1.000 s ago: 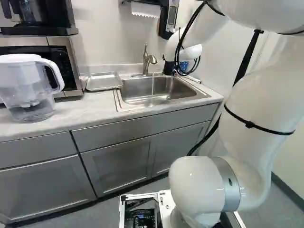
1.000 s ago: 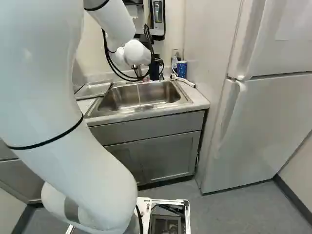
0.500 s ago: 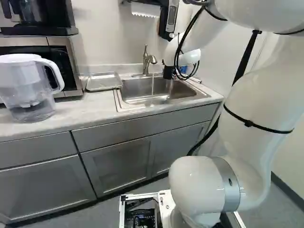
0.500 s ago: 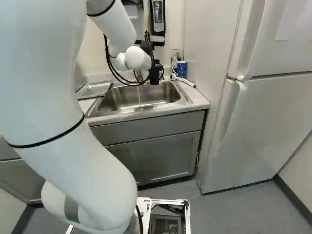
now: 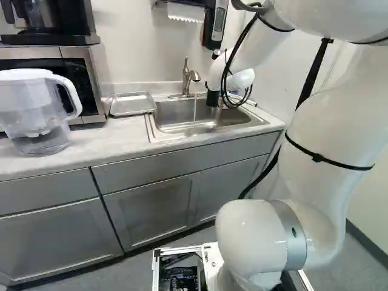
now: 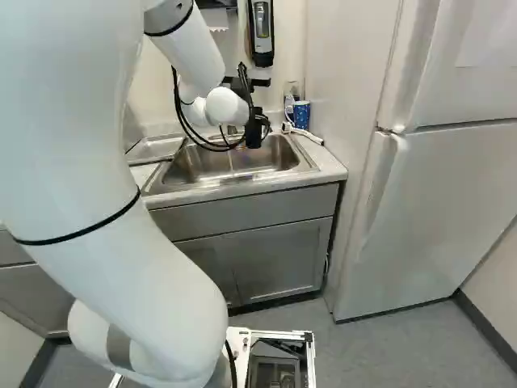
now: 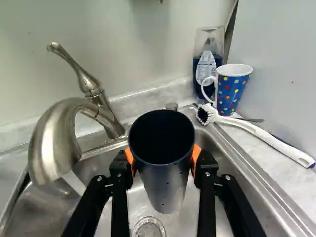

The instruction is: Rinse the cup and place it in the tray

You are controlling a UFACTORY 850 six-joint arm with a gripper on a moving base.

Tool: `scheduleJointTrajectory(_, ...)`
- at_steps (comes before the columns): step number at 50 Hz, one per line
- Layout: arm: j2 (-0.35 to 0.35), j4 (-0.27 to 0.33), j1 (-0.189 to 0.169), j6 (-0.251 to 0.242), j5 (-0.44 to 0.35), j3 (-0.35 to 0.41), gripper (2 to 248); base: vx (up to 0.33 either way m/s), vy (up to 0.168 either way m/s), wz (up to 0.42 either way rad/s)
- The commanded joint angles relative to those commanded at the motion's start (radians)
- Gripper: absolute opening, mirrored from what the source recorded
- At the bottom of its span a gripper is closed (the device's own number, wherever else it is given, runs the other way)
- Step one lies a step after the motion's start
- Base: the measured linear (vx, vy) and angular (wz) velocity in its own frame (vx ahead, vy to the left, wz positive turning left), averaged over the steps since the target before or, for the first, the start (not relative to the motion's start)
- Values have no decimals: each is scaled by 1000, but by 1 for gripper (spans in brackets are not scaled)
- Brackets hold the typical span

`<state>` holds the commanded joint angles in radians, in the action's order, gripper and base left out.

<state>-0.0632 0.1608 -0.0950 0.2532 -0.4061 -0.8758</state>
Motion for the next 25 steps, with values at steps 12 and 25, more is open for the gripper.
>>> scheduleJointTrajectory(12, 7, 7, 7, 0, -27, 33, 124, 0, 0, 0)
scheduleJointTrajectory(25, 14, 41, 19, 0, -60, 56, 124, 0, 0, 0)
